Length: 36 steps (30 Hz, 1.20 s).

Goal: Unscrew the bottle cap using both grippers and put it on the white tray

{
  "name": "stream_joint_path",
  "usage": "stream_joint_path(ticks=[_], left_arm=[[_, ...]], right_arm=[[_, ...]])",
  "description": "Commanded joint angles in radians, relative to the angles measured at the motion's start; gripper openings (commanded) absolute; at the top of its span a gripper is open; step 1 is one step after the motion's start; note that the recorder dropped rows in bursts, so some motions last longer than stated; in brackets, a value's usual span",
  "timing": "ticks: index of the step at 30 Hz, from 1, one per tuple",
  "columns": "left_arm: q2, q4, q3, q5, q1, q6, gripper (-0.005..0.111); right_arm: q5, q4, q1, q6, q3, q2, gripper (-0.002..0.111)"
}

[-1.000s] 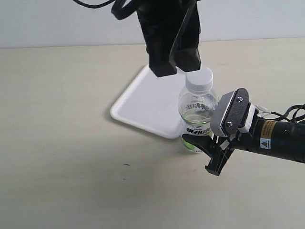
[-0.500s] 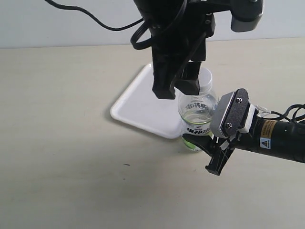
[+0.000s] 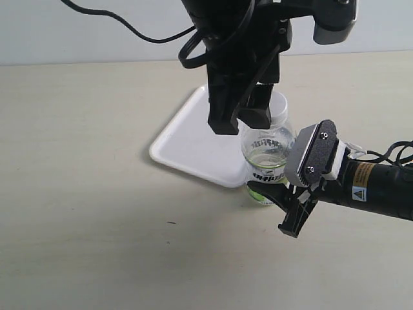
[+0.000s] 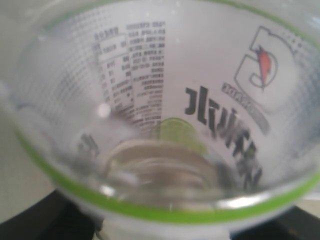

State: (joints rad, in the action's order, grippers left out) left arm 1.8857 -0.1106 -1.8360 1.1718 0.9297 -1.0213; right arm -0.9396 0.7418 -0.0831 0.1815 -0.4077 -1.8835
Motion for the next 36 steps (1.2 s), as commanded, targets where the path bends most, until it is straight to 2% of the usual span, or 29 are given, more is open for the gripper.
stream_joint_path(ticks=[1, 12, 15, 21, 22, 27, 36], left_arm=[[0.008, -0.006, -0.005, 0.010, 0.002, 0.009, 0.060], [0.008, -0.006, -0.005, 0.010, 0.002, 0.012, 0.057], [0.008, -0.006, -0.005, 0.010, 0.002, 0.012, 0.043], [0.008, -0.028, -0.005, 0.010, 0.002, 0.012, 0.003], [0.008, -0.035, -0.005, 0.010, 0.002, 0.009, 0.000], [0.008, -0.065, -0.005, 0.010, 0.005, 0.028, 0.000], [0.008, -0.061, -0.005, 0.008, 0.021, 0.284, 0.000]], right_arm=[[0.077, -0.009, 0.001, 0.015, 0.002, -0.001, 0.000], [0.077, -0.009, 0.001, 0.015, 0.002, -0.001, 0.000], [0.077, -0.009, 0.001, 0.015, 0.002, -0.001, 0.000], [0.077, -0.009, 0.001, 0.015, 0.002, -0.001, 0.000], [0.077, -0.009, 0.001, 0.015, 0.002, -0.001, 0.000], [0.077, -0.009, 0.001, 0.015, 0.002, -0.001, 0.000], [0.072, -0.009, 0.001, -0.001, 0.002, -0.001, 0.000]])
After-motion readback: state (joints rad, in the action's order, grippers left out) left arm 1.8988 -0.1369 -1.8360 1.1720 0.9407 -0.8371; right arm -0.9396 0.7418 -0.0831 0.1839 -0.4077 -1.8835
